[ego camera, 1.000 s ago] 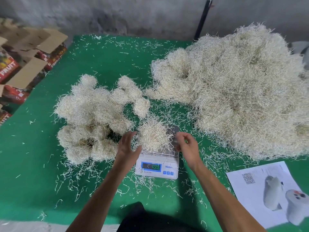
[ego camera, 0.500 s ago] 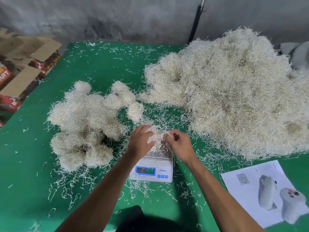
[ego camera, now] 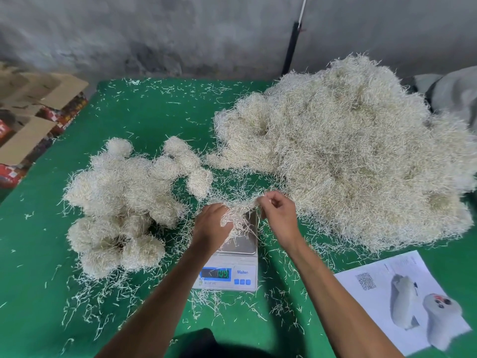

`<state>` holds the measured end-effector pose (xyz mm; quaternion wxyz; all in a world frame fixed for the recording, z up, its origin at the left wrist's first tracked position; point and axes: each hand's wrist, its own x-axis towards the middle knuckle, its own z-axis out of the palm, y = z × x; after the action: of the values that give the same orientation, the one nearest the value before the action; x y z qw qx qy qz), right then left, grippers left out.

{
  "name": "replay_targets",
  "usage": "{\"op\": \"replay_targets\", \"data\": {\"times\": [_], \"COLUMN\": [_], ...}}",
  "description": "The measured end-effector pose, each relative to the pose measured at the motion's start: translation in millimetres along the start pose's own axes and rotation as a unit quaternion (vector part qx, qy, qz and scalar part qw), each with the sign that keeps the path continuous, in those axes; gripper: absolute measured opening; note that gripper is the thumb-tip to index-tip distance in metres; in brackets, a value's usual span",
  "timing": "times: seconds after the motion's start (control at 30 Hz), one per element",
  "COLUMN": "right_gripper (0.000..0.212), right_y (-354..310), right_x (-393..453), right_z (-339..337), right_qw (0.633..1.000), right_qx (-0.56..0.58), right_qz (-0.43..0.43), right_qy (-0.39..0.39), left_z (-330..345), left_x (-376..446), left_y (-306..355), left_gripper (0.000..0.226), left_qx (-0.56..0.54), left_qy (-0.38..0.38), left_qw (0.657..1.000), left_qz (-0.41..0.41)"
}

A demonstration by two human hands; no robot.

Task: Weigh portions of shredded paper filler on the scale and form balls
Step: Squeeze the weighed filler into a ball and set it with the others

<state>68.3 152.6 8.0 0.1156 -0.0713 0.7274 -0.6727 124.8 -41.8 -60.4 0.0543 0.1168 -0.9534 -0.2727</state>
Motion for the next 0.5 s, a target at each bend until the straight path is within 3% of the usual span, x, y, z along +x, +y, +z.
{"op": "replay_targets", "data": {"times": [0.07, 0.17, 0.33, 0.4, 0.47, 0.5], "right_gripper": [0.011, 0.033, 0.037, 0.031, 0.007, 0.005], "right_y": [18, 47, 68, 72, 76, 76], "right_x": [0, -4, -15, -17, -17, -17], "right_z": [-5, -14, -10, 0, 10, 15], "right_qw": [0.995, 0.958, 0.926, 0.944, 0.942, 0.929], "right_qx": [-0.095, -0.269, -0.374, -0.329, -0.334, -0.366], "right_qz": [0.026, 0.054, 0.040, 0.041, 0.031, 0.017], "right_qy": [-0.030, -0.086, -0.018, 0.009, -0.023, -0.055], "left_z": [-5, -12, -23, -25, -27, -28], "left_x": [-7, -17, -29, -32, -36, -38], "left_y": [-5, -16, -27, -27, -25, -23], "left_gripper": [0.054, 0.061, 0.070, 0.067, 0.066, 0.066], "left_qx": [-0.008, -0.022, -0.074, -0.082, -0.099, -0.117], "left_qy": [0.001, -0.011, -0.026, -0.038, -0.039, -0.035], "left_qw": [1.000, 0.998, 0.996, 0.996, 0.994, 0.992], "left_qz": [0.025, 0.066, 0.042, 0.023, 0.017, 0.018]}}
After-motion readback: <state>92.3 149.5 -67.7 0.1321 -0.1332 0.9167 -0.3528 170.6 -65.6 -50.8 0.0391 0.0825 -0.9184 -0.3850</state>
